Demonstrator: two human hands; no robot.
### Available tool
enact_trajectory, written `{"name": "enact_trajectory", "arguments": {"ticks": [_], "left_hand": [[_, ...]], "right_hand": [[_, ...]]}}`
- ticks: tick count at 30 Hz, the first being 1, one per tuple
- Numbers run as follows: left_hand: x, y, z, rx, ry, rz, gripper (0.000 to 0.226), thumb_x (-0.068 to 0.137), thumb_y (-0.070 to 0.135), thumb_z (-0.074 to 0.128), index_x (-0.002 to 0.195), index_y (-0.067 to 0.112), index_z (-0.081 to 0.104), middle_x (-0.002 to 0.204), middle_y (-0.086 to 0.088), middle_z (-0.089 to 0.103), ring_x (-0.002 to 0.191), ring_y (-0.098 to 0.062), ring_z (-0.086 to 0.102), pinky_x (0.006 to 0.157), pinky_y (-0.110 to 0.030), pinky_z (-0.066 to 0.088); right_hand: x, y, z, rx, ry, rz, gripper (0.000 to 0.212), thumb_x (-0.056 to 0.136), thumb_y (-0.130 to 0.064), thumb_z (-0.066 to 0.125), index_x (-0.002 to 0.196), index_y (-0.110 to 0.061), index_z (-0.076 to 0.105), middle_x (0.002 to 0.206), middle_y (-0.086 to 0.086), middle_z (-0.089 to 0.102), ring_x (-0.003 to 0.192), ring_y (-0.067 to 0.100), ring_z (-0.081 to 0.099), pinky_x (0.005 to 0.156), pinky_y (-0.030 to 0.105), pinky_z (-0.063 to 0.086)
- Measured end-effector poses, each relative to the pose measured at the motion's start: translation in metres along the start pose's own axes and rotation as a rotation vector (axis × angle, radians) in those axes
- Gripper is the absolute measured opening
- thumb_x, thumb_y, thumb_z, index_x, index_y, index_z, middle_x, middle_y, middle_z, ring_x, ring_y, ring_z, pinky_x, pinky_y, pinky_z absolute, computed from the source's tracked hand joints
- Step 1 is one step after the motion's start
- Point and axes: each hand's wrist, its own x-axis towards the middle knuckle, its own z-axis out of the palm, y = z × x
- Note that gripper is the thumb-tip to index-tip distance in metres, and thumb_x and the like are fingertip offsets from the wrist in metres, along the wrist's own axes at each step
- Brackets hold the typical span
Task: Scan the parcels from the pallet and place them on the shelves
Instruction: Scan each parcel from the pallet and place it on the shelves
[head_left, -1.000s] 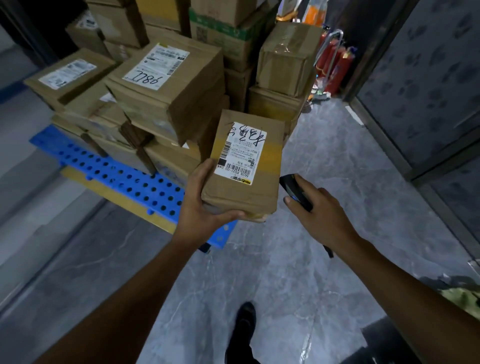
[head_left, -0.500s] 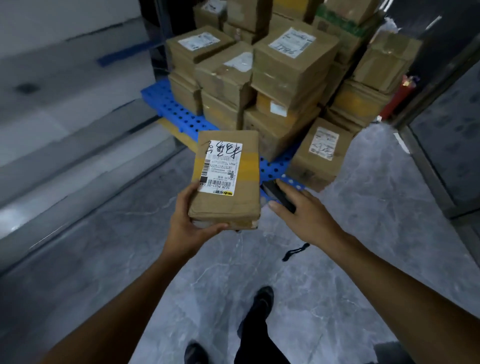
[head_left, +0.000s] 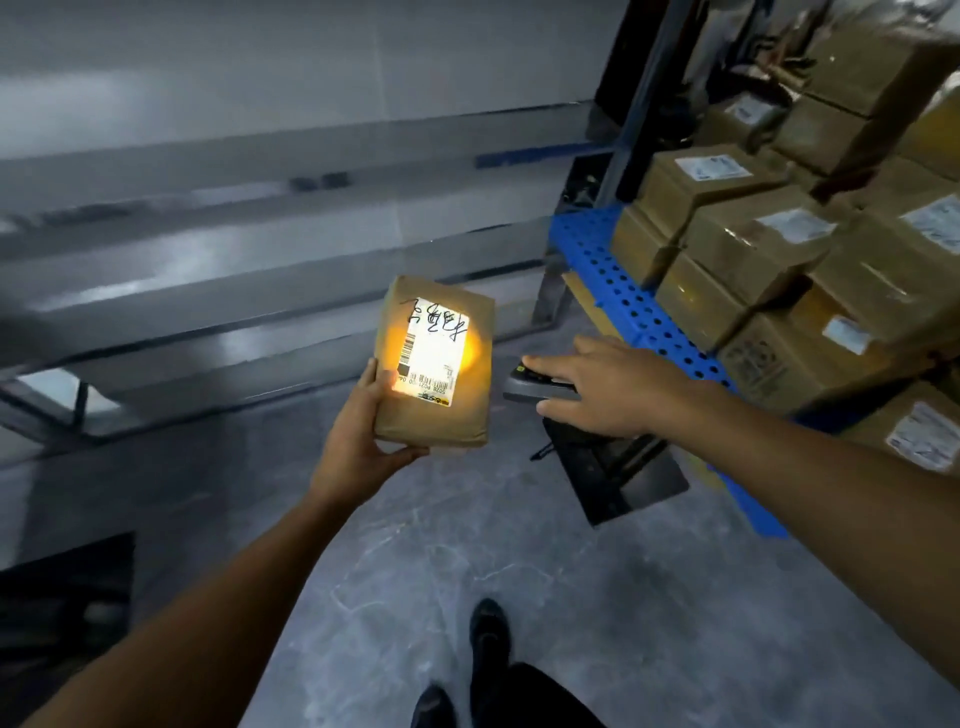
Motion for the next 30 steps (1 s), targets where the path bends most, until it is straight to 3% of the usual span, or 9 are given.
{"name": "enact_trajectory", "arguments": {"ticks": [5,9,14,18,22,25,27,30], "left_hand": [[0.006,-0.020,-0.027,0.081,0.106,-0.110,0.123,0.063,0.041,0.095,0.153,0.054,0.014,0.169,0.006,0.021,0.148,-0.021,0.034,0.108,-0.045,0.042],[0.012,-0.033,-0.047,0.142,0.140,-0.121,0.116,0.066,0.034,0.095,0.156,0.038,0.023,0.170,0.007,0.016,0.149,-0.024,0.034,0.109,-0.053,0.046],[0.016,-0.042,-0.074,0.184,0.238,-0.139,0.115,0.067,0.032,0.093,0.155,0.048,0.021,0.170,0.008,0.015,0.150,-0.021,0.032,0.110,-0.056,0.046],[0.015,-0.052,-0.098,0.164,0.322,-0.208,0.111,0.067,0.036,0.093,0.155,0.044,0.026,0.170,0.013,0.015,0.151,-0.014,0.030,0.112,-0.049,0.044],[0.023,-0.064,-0.138,0.046,0.459,-0.278,0.108,0.064,0.044,0.093,0.153,0.040,0.032,0.167,0.013,0.025,0.149,-0.003,0.032,0.114,-0.024,0.039],[0.036,-0.075,-0.183,-0.026,0.544,-0.301,0.108,0.061,0.052,0.094,0.150,0.044,0.034,0.158,0.018,0.037,0.143,0.000,0.039,0.108,-0.010,0.037],[0.047,-0.084,-0.219,-0.073,0.571,-0.288,0.106,0.060,0.051,0.094,0.148,0.042,0.035,0.151,0.026,0.041,0.137,0.001,0.044,0.106,-0.013,0.040],[0.063,-0.100,-0.280,-0.116,0.589,-0.245,0.104,0.060,0.044,0.095,0.147,0.044,0.036,0.144,0.032,0.043,0.134,0.002,0.046,0.109,-0.025,0.045]], "right_hand": [[0.053,-0.018,-0.025,-0.168,-0.008,-0.176,0.063,0.093,-0.072,0.037,0.151,-0.056,0.019,0.142,0.006,0.041,0.131,0.029,0.041,0.085,0.042,0.040],[0.091,-0.029,-0.036,-0.247,0.001,-0.271,0.062,0.091,-0.073,0.034,0.149,-0.055,0.021,0.139,0.007,0.044,0.129,0.030,0.043,0.082,0.042,0.041],[0.134,-0.043,-0.047,-0.235,-0.004,-0.371,0.061,0.091,-0.072,0.037,0.149,-0.054,0.025,0.138,0.009,0.047,0.128,0.032,0.046,0.087,0.043,0.042],[0.172,-0.068,-0.054,-0.051,0.016,-0.380,0.065,0.091,-0.074,0.040,0.150,-0.052,0.027,0.135,0.007,0.050,0.124,0.030,0.049,0.082,0.036,0.038],[0.211,-0.107,-0.061,0.216,0.070,-0.339,0.070,0.089,-0.072,0.049,0.151,-0.043,0.035,0.135,0.007,0.056,0.126,0.027,0.050,0.099,0.039,0.044],[0.243,-0.153,-0.069,0.274,0.161,-0.316,0.070,0.090,-0.071,0.047,0.152,-0.042,0.033,0.119,0.010,0.056,0.118,0.033,0.054,0.092,0.041,0.048],[0.263,-0.190,-0.081,0.333,0.216,-0.327,0.068,0.090,-0.073,0.044,0.151,-0.044,0.033,0.113,0.009,0.055,0.112,0.033,0.056,0.082,0.039,0.047],[0.293,-0.251,-0.108,0.440,0.288,-0.370,0.063,0.090,-0.071,0.044,0.147,-0.049,0.031,0.116,0.009,0.057,0.112,0.032,0.056,0.083,0.037,0.046]]}}
